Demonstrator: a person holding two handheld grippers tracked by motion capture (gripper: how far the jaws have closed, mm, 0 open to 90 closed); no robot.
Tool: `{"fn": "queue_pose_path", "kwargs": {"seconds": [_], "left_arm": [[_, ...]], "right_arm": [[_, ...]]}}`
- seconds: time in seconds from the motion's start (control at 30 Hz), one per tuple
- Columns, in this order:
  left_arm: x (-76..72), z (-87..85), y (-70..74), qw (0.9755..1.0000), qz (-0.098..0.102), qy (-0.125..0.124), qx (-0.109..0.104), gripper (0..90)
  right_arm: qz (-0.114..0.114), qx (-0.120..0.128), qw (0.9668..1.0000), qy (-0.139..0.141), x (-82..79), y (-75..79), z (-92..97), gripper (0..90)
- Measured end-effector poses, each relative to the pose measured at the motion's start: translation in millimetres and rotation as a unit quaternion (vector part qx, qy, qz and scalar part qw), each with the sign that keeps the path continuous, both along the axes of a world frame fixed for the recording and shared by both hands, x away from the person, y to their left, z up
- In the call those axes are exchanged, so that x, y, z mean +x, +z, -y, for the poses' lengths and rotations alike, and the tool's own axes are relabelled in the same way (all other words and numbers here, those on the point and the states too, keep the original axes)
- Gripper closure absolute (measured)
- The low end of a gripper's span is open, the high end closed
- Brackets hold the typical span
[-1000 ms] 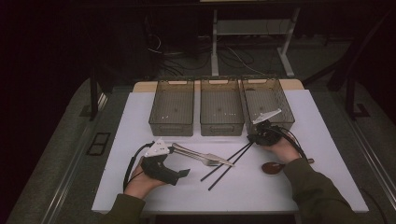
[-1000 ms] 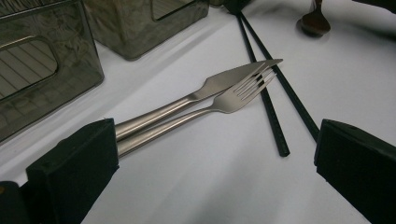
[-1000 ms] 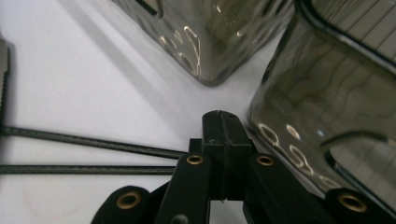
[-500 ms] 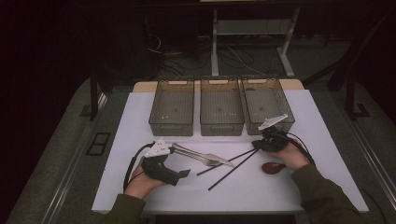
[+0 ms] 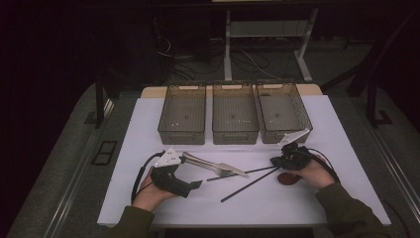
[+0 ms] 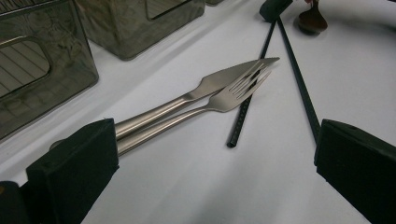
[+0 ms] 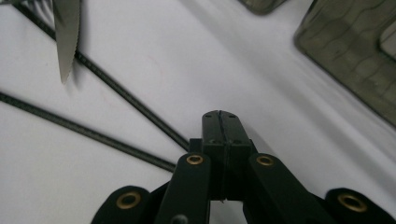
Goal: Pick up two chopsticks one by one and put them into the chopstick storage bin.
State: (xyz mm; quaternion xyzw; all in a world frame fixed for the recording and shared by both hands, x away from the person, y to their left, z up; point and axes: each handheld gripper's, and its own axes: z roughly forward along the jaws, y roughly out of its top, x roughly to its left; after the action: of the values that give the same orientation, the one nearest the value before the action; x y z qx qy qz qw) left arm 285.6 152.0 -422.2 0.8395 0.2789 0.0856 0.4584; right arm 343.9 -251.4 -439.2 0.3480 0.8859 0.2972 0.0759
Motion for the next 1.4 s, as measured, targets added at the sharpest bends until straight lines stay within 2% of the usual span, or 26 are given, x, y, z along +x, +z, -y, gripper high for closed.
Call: {"fn": "queue_pose_path", "kwargs": {"seconds": [0.13,0.2,0.33,0.4,0.43,0.6,0.77,1.4], "left_arm": [[-0.1,0.2,-0.1,1.0,0.0,-0.001,0.0,0.0],[-0.3,0.9,-0.1,1.0,0.0,-0.001,-0.001,0.0],[0.0,2.1,-0.6,1.0,-0.001,-0.004,0.001,0.0],[-0.1,3.0,-0.6,1.0,0.0,-0.004,0.002,0.0],[-0.2,3.3,-0.6,1.0,0.0,-0.005,0.002,0.0],[-0.1,4.1,-1.4,1.0,-0.002,-0.006,0.001,0.0],[-0.5,3.5,-1.2,1.0,-0.002,-0.007,0.003,0.0],[-0.9,3.5,-0.6,1.0,-0.001,-0.007,0.002,0.0]], "right_arm": [[0.004,0.041,0.9991,-0.005,-0.1,7.0,0.9,88.8],[-0.001,0.059,0.9982,0.005,-3.8,9.7,-3.2,87.7],[-0.007,0.073,0.9971,0.016,-6.3,9.1,-11.5,88.0],[-0.008,0.068,0.9972,0.028,-4.5,5.4,-26.3,88.7],[-0.008,0.068,0.9972,0.028,-4.5,5.4,-26.3,88.7],[-0.012,0.07,0.9962,0.05,-2.5,1.6,-50.9,88.7],[-0.017,0.056,0.9957,0.072,-4.8,-3.2,-69.3,88.8],[-0.021,0.033,0.995,0.092,-20.6,-2.1,-62.4,88.8]]}}
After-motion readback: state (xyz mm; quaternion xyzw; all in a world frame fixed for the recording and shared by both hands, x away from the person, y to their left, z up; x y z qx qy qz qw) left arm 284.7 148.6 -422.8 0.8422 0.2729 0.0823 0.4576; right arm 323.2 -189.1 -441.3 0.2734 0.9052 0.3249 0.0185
